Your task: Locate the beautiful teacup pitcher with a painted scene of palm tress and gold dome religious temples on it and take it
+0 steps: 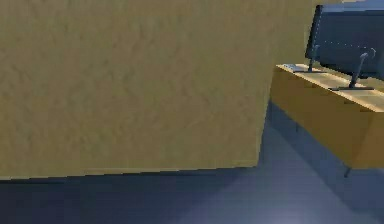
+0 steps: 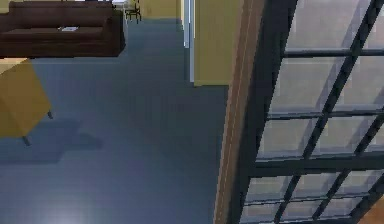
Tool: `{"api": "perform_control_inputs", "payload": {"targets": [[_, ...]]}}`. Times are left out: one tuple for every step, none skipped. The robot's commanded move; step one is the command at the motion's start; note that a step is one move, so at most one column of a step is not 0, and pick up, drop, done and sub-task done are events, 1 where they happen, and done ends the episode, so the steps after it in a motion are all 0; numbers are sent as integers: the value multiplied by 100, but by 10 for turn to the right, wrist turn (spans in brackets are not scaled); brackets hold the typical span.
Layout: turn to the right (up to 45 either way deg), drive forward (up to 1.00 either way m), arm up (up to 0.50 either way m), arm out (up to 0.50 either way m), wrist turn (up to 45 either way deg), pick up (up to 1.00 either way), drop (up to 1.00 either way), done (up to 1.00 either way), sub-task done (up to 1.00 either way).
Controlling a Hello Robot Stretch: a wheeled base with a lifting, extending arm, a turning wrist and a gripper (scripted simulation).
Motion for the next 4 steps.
{"api": "perform_control_inputs", "payload": {"targets": [[420, 0, 0, 0, 0, 0, 0, 0, 0], [0, 45, 0, 0, 0, 0, 0, 0, 0], [420, 0, 0, 0, 0, 0, 0, 0, 0], [0, 100, 0, 0, 0, 0, 0, 0, 0]]}}
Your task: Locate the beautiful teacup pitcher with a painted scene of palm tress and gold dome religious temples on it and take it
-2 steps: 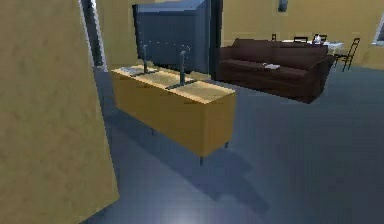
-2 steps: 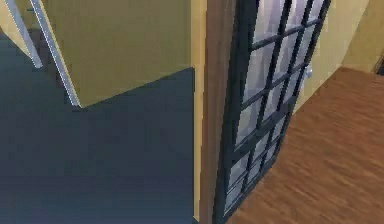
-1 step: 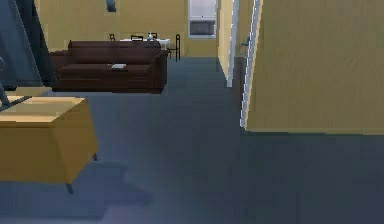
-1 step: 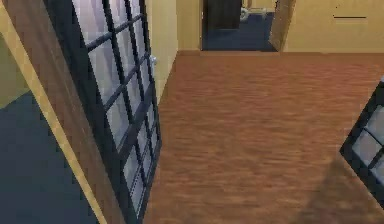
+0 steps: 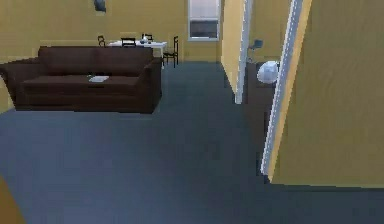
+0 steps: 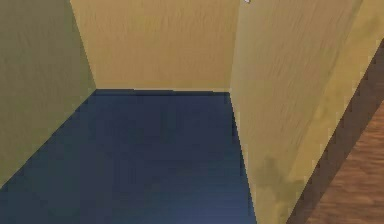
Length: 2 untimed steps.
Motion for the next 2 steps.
{"api": "perform_control_inputs", "payload": {"targets": [[30, 0, 0, 0, 0, 0, 0, 0, 0], [0, 100, 0, 0, 0, 0, 0, 0, 0]]}}
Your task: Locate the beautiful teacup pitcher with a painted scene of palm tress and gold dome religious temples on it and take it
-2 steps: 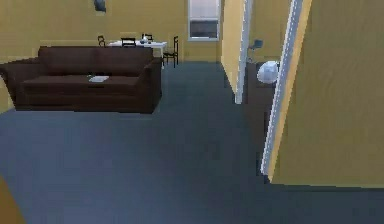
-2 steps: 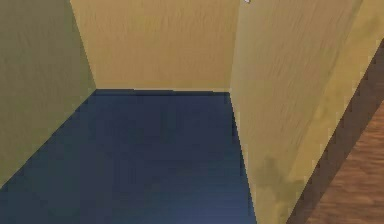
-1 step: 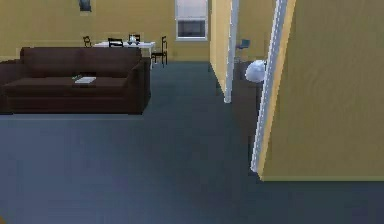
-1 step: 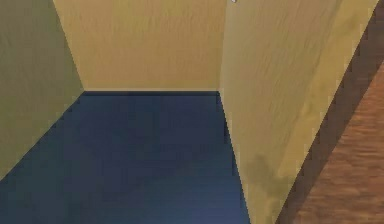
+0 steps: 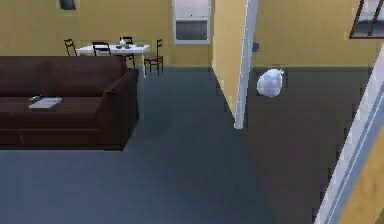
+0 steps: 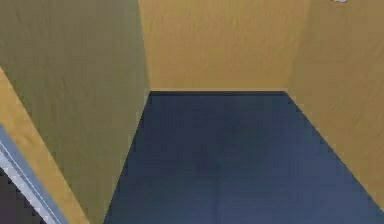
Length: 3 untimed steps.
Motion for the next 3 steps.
{"api": "perform_control_inputs", "payload": {"targets": [[0, 100, 0, 0, 0, 0, 0, 0, 0], [450, 0, 0, 0, 0, 0, 0, 0, 0], [0, 50, 0, 0, 0, 0, 0, 0, 0]]}}
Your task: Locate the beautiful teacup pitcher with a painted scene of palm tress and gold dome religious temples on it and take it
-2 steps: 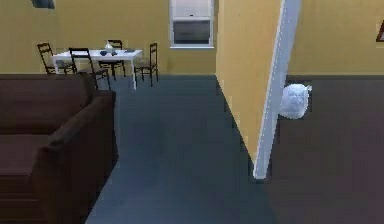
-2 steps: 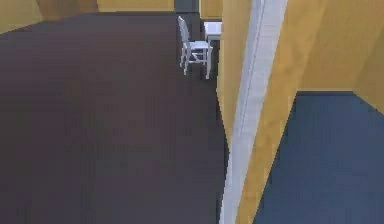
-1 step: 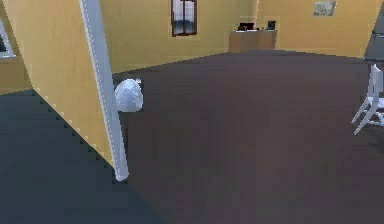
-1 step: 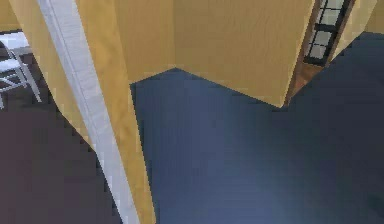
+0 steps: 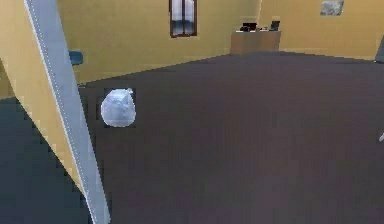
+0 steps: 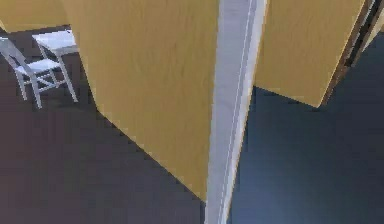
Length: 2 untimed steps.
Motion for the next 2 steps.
{"api": "perform_control_inputs", "payload": {"targets": [[180, 0, 0, 0, 0, 0, 0, 0, 0], [0, 100, 0, 0, 0, 0, 0, 0, 0]]}}
